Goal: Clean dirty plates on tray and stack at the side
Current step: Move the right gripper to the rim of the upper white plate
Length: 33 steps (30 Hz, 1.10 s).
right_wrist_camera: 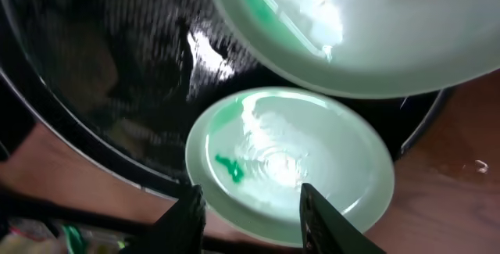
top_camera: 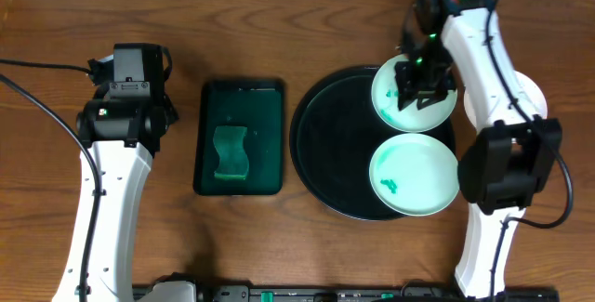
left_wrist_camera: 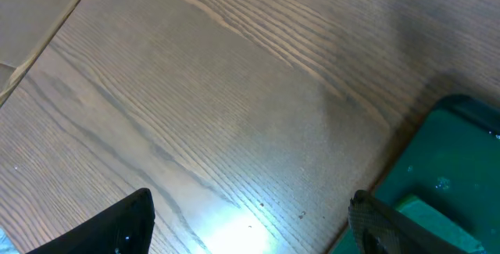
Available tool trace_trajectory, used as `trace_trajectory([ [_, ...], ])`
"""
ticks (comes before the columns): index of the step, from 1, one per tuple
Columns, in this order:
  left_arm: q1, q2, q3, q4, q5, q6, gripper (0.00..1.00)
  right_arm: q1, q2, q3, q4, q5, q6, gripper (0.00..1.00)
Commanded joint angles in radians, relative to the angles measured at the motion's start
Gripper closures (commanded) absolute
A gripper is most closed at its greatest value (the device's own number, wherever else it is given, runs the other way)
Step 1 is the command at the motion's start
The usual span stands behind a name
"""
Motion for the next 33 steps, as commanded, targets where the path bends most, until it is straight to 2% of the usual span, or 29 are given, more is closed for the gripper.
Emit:
trace_trajectory([
  [1,-0.002,-0.013,0.005,-0.005,-0.023,0.013,0.2,0.027,-0.024,0.004,-0.018,0.036,0.005,0.61],
  [12,-0.002,-0.013,0.005,-0.005,-0.023,0.013,0.2,0.067,-0.096,-0.025,-0.03,0.041,0.025,0.57],
  [18,-0.002,-0.013,0.005,-0.005,-0.023,0.013,0.2,0.069,-0.214,-0.077,-0.018,0.137,0.109,0.57],
  [24,-0.002,-0.013,0.005,-0.005,-0.023,0.013,0.2,0.069,-0.377,-0.264,0.069,0.137,0.108,0.55],
  [33,-0.002,-0.013,0.005,-0.005,-0.023,0.013,0.2,0.068,-0.584,-0.638,0.316,0.136,0.112,0.55],
])
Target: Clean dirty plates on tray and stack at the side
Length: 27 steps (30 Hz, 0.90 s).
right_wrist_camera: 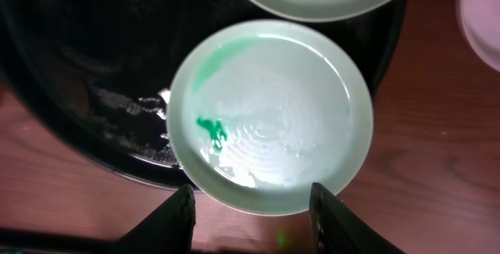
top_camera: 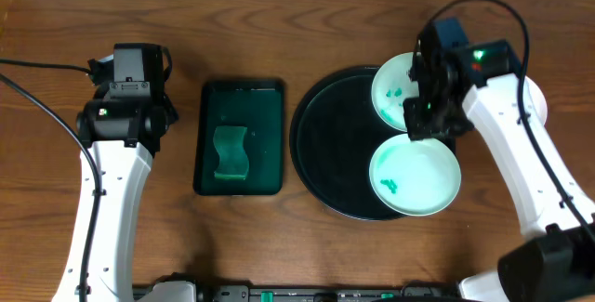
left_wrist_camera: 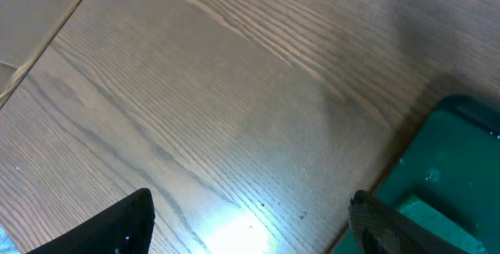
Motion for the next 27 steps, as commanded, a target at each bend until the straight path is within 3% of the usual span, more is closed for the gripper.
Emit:
trace_trajectory([
  [1,-0.002,-0.013,0.005,-0.005,-0.02,0.013,0.2,0.003,-0.06,-0.095,0.046,0.009,0.02,0.55],
  [11,-0.002,-0.013,0.005,-0.005,-0.02,0.013,0.2,0.003,-0.096,-0.272,0.223,-0.054,0.053,0.55],
  [27,-0.002,-0.013,0.005,-0.005,-0.02,0.013,0.2,0.029,-0.101,-0.28,0.249,-0.103,0.056,0.57],
])
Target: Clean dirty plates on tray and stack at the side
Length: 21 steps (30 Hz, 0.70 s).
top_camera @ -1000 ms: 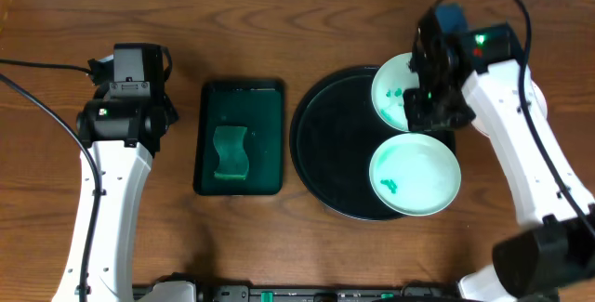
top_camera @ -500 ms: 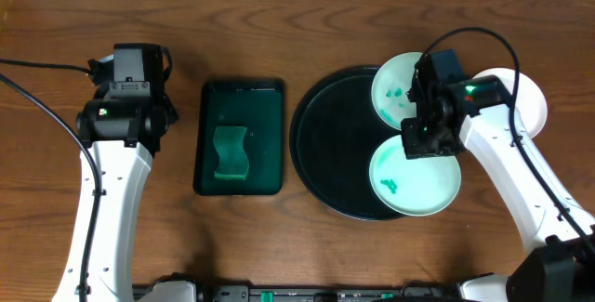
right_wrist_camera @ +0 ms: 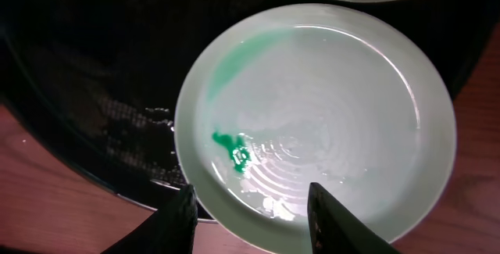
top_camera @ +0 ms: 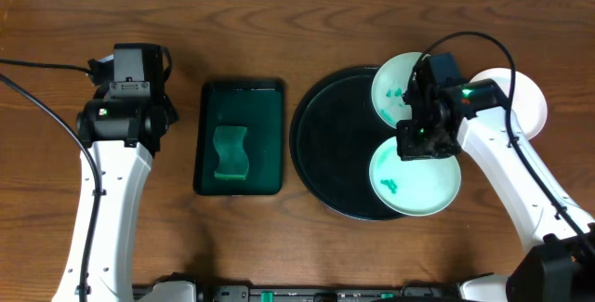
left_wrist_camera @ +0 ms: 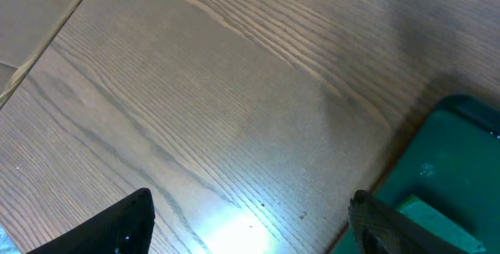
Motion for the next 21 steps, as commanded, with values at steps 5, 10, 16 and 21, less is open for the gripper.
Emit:
trace_trajectory([
  [5,-0.002,-0.013,0.005,-0.005,-0.02,0.013,0.2,0.024,-0.022,-0.004,0.029,-0.016,0.009,0.57],
  [10,-0.002,-0.013,0.005,-0.005,-0.02,0.013,0.2,0.024,-0.022,-0.004,0.033,-0.016,0.006,0.57],
  [16,-0.002,-0.013,0.005,-0.005,-0.02,0.013,0.2,0.024,-0.022,-0.004,0.032,-0.017,0.006,0.57],
  [21,-0.002,-0.013,0.005,-0.005,-0.02,0.013,0.2,0.024,-0.022,-0.004,0.031,-0.017,0.006,0.56],
])
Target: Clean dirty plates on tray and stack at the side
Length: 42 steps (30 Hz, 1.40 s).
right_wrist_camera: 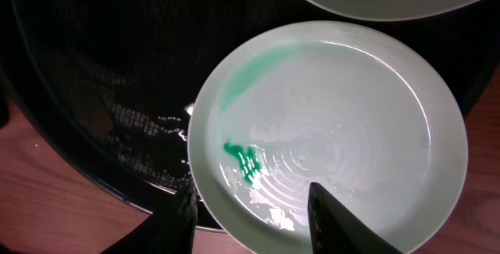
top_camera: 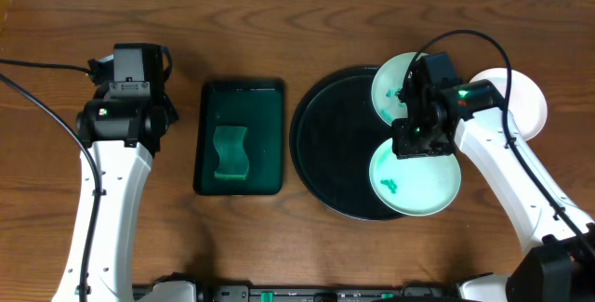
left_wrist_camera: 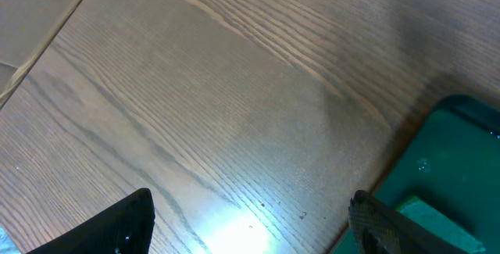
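A round black tray [top_camera: 346, 144] holds two pale green plates. The near plate [top_camera: 416, 176] [right_wrist_camera: 328, 137] carries a green smear [right_wrist_camera: 244, 159]. The far plate [top_camera: 400, 86] also has green marks. My right gripper [top_camera: 416, 137] [right_wrist_camera: 250, 230] hangs open over the near plate's left part, with the plate's rim between its fingertips in the wrist view. My left gripper [top_camera: 127, 84] [left_wrist_camera: 250, 227] is open over bare table, left of a dark green dish [top_camera: 239, 137] that holds a green sponge [top_camera: 229, 154].
A white plate [top_camera: 521, 98] lies on the table to the right of the tray, partly under my right arm. The table's back edge runs along the top of the overhead view.
My right gripper has shifted slightly to the left over the near plate, which sits a bit more to the right in its wrist view. The left arm has not moved.
My right gripper was open over the far plate at the tray's back. Then it stood between the two plates. After that it hung over the near plate's left part, and it stays there now. The left arm kept still throughout.
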Available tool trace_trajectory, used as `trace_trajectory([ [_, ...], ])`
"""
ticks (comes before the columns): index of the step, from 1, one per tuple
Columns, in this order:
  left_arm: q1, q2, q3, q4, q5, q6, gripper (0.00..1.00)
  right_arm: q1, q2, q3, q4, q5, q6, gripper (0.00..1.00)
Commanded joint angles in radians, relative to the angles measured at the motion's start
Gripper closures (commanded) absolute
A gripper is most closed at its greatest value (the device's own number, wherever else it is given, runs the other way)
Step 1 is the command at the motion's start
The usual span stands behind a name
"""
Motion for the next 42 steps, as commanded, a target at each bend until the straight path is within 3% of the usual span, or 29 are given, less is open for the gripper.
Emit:
trace_trajectory([
  [1,-0.002,-0.013,0.005,-0.005,-0.02,0.013,0.2,0.012,-0.021,-0.004,0.001,-0.009,0.006,0.56],
  [29,-0.002,-0.013,0.005,-0.005,-0.02,0.013,0.2,0.012,-0.021,-0.004,0.0,-0.008,0.006,0.55],
  [35,0.0,-0.013,0.005,-0.005,-0.02,0.013,0.2,0.012,-0.021,-0.004,0.0,-0.009,0.006,0.49],
  [36,0.0,-0.013,0.005,-0.005,-0.02,0.013,0.2,0.012,-0.021,-0.004,0.0,-0.009,0.006,0.46],
  [38,0.0,-0.012,0.005,-0.005,-0.02,0.013,0.2,0.012,-0.021,-0.004,0.0,-0.013,0.006,0.27],
  [39,0.0,-0.012,0.005,-0.005,-0.02,0.013,0.2,0.012,-0.021,-0.004,0.001,-0.028,0.006,0.01],
  [42,0.0,-0.012,0.005,-0.005,-0.02,0.013,0.2,0.012,-0.021,-0.006,0.005,-0.051,0.006,0.01],
])
